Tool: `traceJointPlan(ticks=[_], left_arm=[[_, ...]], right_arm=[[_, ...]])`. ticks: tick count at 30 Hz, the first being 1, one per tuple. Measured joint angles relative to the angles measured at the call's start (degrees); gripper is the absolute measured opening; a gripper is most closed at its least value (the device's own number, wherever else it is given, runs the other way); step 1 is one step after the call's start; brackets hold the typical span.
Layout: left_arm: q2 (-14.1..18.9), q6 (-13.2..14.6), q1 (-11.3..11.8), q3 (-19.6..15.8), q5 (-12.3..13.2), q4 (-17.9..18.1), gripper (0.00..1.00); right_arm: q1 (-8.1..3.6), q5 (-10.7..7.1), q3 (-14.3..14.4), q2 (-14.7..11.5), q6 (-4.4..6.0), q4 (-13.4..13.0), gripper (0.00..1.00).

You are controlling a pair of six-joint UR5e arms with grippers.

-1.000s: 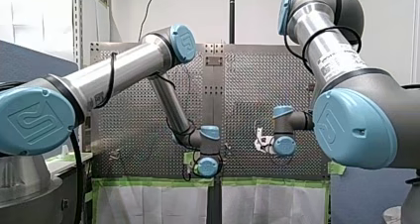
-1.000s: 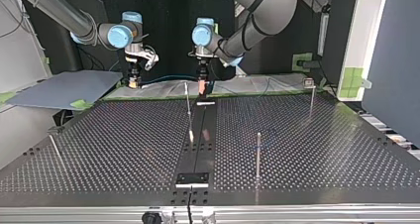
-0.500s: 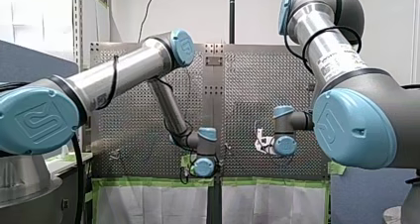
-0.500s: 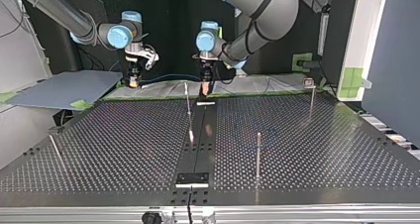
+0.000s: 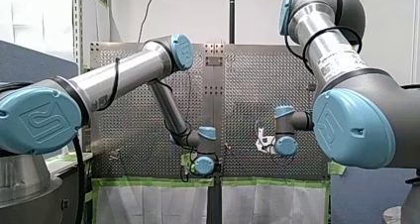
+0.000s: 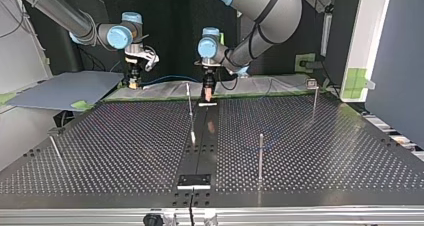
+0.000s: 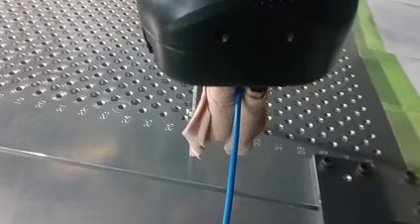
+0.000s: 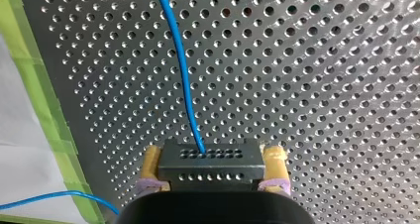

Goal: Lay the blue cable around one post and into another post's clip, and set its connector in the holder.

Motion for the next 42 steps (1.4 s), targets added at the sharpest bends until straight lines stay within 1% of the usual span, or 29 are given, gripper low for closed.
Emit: traceJointPlan(ticks=[3, 7, 11, 18, 24, 31, 38, 42], left_arm=[[0.01, -0.05, -0.01, 0.32, 0.27, -0.09, 0.00], [0.02, -0.16, 0.01, 0.45, 0.48, -0.14, 0.00], [0.02, -0.18, 0.02, 0.49, 0.47, -0.18, 0.00], [0.02, 0.95, 0.03, 0.76, 0.40, -0.05, 0.00], [0.01, 1.51, 0.04, 1.39, 0.31, -0.16, 0.00], [0.01, 1.56, 0.09, 1.79, 0.49, -0.19, 0.00], [0.01, 1.66, 0.26, 2.00, 0.66, -0.21, 0.00], [0.02, 1.88, 0.36, 2.32, 0.84, -0.24, 0.00]], right_arm=[[-0.14, -0.13, -0.18, 0.01, 0.43, -0.33, 0.18], [-0.28, -0.40, -1.07, 0.04, 0.79, 0.19, 0.18], [-0.53, -0.47, -1.54, 0.17, 0.90, 0.61, 0.18], [-1.03, -0.29, -1.79, 0.55, 0.84, 0.67, 0.18], [-1.71, -0.41, -2.35, 1.69, 0.80, 0.27, 0.18], [-2.91, -0.56, -3.27, 2.78, 0.84, 0.12, 0.18], [-4.18, -1.29, -4.57, 4.42, 0.85, 0.41, 0.18], [-4.71, -1.66, -5.01, 5.13, 0.87, 0.00, 0.18]])
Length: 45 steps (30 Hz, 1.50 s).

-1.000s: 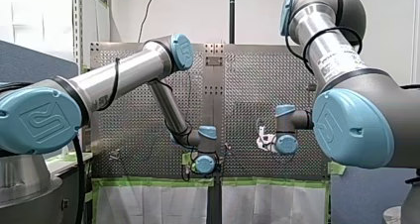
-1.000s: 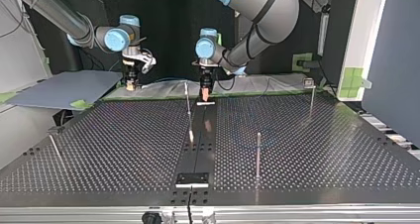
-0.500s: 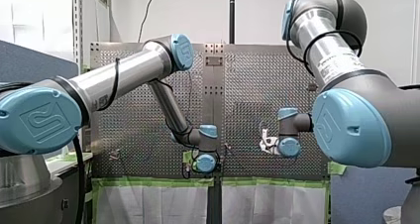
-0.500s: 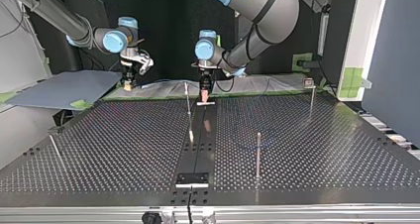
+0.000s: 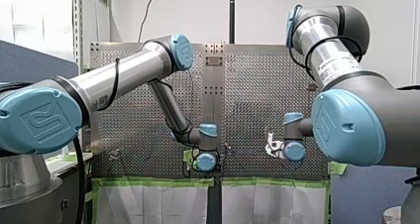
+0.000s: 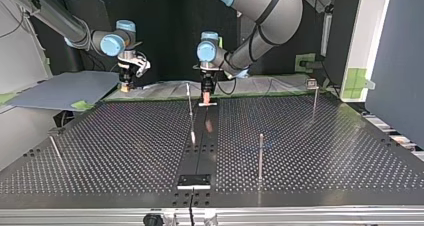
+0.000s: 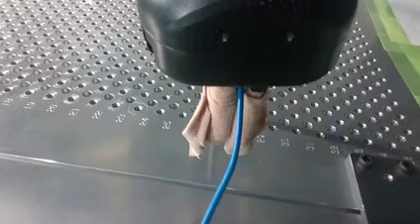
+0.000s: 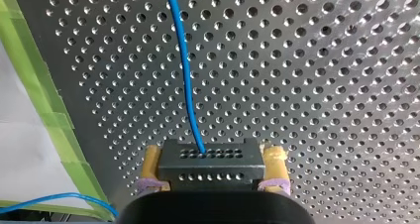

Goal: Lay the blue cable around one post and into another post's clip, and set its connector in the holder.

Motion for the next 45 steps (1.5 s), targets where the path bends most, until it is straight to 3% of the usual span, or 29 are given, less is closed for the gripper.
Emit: traceJointPlan(ticks=[6, 16, 21, 27, 28, 29, 30, 31, 32, 33, 35, 36, 38, 45], left_arm=[[-0.01, 0.21, 0.36, 0.78, 0.08, -0.08, 0.00], [-0.03, 1.67, 1.17, 2.43, 1.12, -2.04, 0.00], [-0.03, 2.55, 1.44, 2.47, 1.26, -2.89, 0.00], [-0.01, 2.96, 1.54, 2.48, 1.22, -4.13, 0.00], [-0.01, 2.97, 1.56, 2.48, 1.14, -4.50, 0.04], [-0.01, 2.97, 1.56, 2.48, 1.05, -4.92, 0.15], [-0.01, 2.96, 1.55, 2.48, 1.07, -5.50, 0.15], [-0.01, 2.97, 1.56, 2.48, 1.22, -5.98, 0.29], [0.00, 2.98, 1.57, 2.48, 1.49, -6.49, 0.51], [-0.01, 2.99, 1.57, 2.48, 2.01, -7.11, 0.51], [0.00, 2.97, 1.58, 2.47, 2.89, -7.98, 0.81], [0.00, 2.93, 1.59, 2.47, 3.46, -8.55, 0.81], [0.00, 2.86, 1.59, 2.41, 4.42, -9.16, 0.96], [1.28, 3.34, 1.44, 1.16, 8.09, -10.04, 0.98]], right_arm=[[-0.89, -1.64, -0.65, 0.59, 0.02, -0.89, 0.18], [-2.21, -2.56, -4.62, 2.62, -1.64, 2.48, 0.18], [-2.91, -3.50, -5.58, 2.76, -1.73, 1.81, 0.18], [-3.37, -3.99, -6.52, 2.84, -1.97, 2.86, 0.18], [-3.42, -4.01, -6.57, 2.85, -2.04, 3.09, 0.18], [-3.46, -4.02, -6.59, 2.85, -2.10, 3.26, 0.18], [-3.48, -4.02, -6.61, 2.86, -2.18, 3.43, 0.18], [-3.51, -4.04, -6.61, 2.86, -2.29, 3.67, 0.18], [-3.51, -4.04, -6.63, 2.87, -2.36, 3.84, 0.18], [-3.52, -4.04, -6.63, 2.88, -2.43, 3.97, 0.18], [-3.55, -4.04, -6.64, 2.92, -2.51, 4.15, 0.18], [-3.57, -4.04, -6.64, 2.93, -2.53, 4.20, 0.18], [-3.59, -4.07, -6.64, 2.99, -2.52, 4.27, 0.18], [-3.69, -4.11, -6.61, 3.07, -2.21, 4.56, 0.18]])
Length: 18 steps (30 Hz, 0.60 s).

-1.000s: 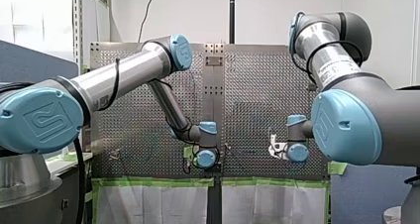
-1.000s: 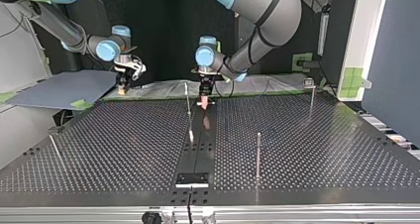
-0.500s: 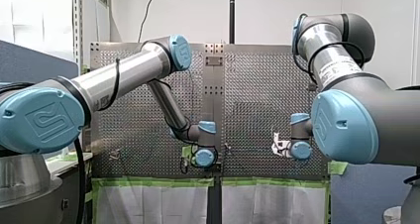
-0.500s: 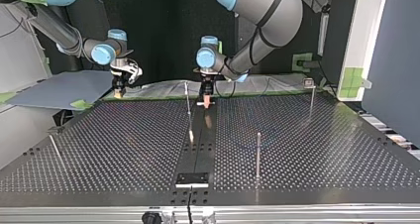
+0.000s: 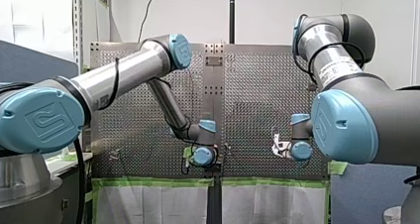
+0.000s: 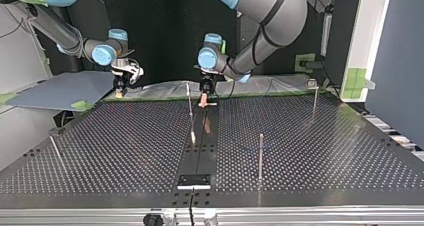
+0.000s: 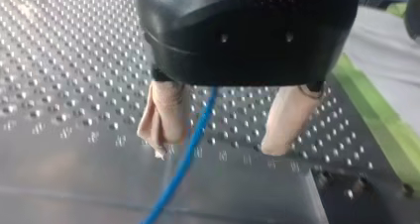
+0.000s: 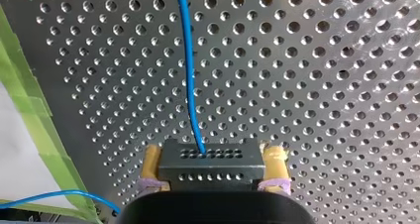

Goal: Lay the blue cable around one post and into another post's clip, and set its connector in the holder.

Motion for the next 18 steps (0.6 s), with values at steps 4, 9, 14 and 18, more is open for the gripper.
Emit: traceJointPlan(ticks=[4, 9, 14, 18], left_arm=[[2.03, 0.42, 0.15, -2.08, 2.26, 1.60, 0.98], [4.23, 1.45, 0.37, -4.81, 5.04, 2.87, 0.98], [4.61, 3.58, 0.46, -7.02, 6.46, 1.80, 0.98], [4.66, 4.43, 0.59, -7.65, 6.56, 0.41, 0.98]], right_arm=[[-0.09, -0.11, -0.01, 0.05, 0.20, 0.08, 0.18], [-0.10, -0.36, 0.01, 0.06, 0.24, 0.15, 0.18], [-0.11, -0.43, 0.01, 0.06, 0.25, 0.51, 0.18], [-0.11, -0.44, 0.02, 0.10, 0.25, 0.65, 0.18]])
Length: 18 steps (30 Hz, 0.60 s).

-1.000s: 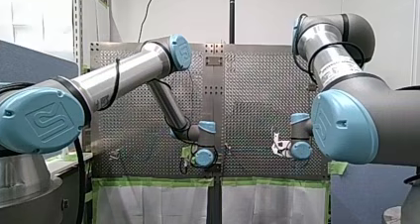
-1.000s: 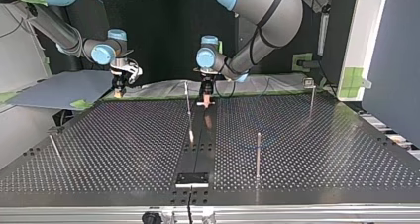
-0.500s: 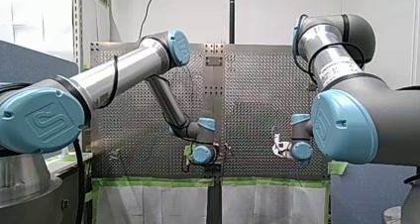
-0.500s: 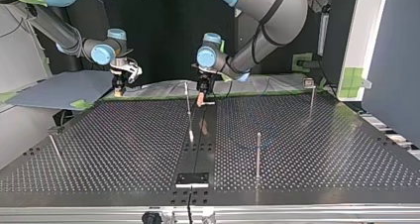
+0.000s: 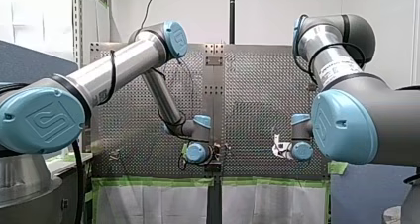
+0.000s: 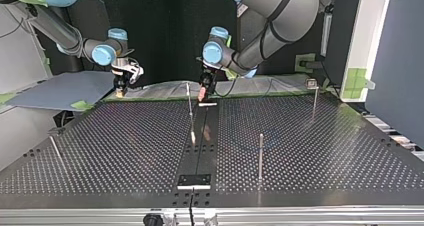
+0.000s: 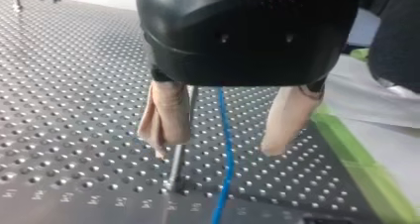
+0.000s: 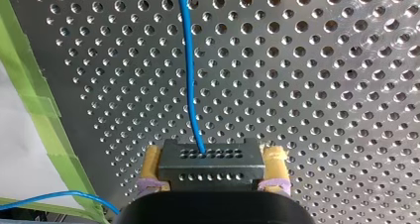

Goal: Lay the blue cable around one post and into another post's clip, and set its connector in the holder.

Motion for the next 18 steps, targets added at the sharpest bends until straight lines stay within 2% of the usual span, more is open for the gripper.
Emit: traceJointPlan(ticks=[6, 18], left_arm=[[0.03, 0.49, 0.56, -0.63, 0.34, -1.43, 0.98], [0.32, 2.50, 0.48, -1.39, 2.13, -1.22, 0.98]], right_arm=[[0.00, -0.24, 0.00, 0.01, 0.00, -0.11, 0.18], [-0.15, -0.53, 0.01, 0.09, 0.00, -0.22, 0.18]])
